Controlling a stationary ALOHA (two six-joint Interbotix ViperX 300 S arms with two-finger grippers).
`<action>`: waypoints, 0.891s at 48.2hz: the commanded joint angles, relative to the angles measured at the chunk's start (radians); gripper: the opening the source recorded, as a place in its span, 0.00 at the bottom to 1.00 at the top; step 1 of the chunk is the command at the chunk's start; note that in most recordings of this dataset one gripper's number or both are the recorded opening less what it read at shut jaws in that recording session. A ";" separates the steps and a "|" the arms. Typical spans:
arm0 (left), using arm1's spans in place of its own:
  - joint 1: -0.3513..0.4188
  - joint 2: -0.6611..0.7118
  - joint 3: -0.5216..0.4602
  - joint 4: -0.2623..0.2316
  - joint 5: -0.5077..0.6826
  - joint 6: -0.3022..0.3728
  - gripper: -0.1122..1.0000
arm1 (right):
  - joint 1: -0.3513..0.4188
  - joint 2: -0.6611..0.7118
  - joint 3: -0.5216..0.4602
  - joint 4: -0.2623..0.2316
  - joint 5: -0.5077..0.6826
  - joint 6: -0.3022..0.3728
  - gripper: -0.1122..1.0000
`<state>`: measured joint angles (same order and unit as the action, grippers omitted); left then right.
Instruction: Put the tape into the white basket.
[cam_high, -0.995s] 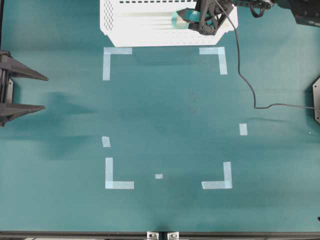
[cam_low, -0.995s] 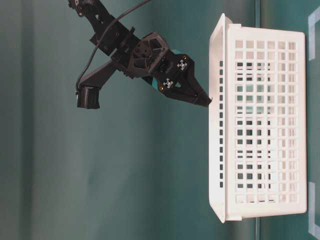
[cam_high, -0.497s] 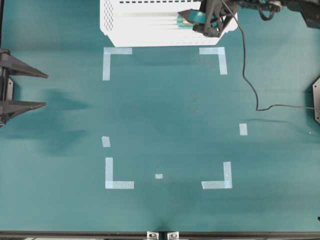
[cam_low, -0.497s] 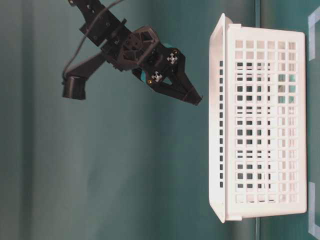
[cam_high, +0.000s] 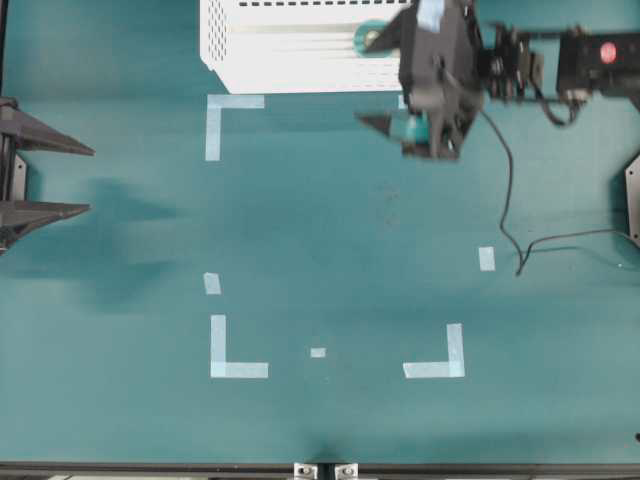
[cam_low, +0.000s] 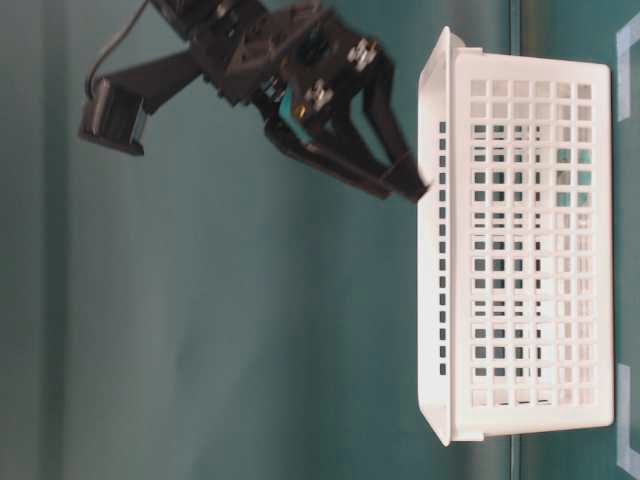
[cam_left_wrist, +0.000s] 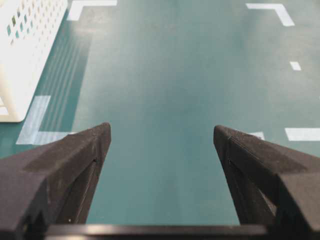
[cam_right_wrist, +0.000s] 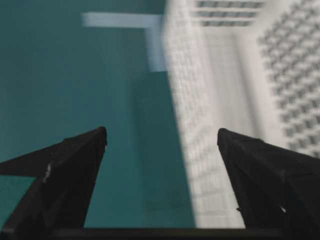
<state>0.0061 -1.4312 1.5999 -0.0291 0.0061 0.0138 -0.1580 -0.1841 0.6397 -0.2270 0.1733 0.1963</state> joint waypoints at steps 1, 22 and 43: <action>0.003 0.008 -0.015 0.003 -0.005 0.000 0.45 | 0.038 -0.026 0.008 0.003 -0.034 0.014 0.95; 0.003 0.008 -0.015 0.003 -0.005 0.000 0.45 | 0.140 -0.028 0.054 0.002 -0.103 0.035 0.95; 0.003 0.008 -0.015 0.002 -0.005 0.000 0.45 | 0.198 -0.077 0.078 0.003 -0.054 0.040 0.95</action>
<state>0.0077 -1.4312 1.6015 -0.0291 0.0061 0.0153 0.0368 -0.2132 0.7271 -0.2270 0.1074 0.2347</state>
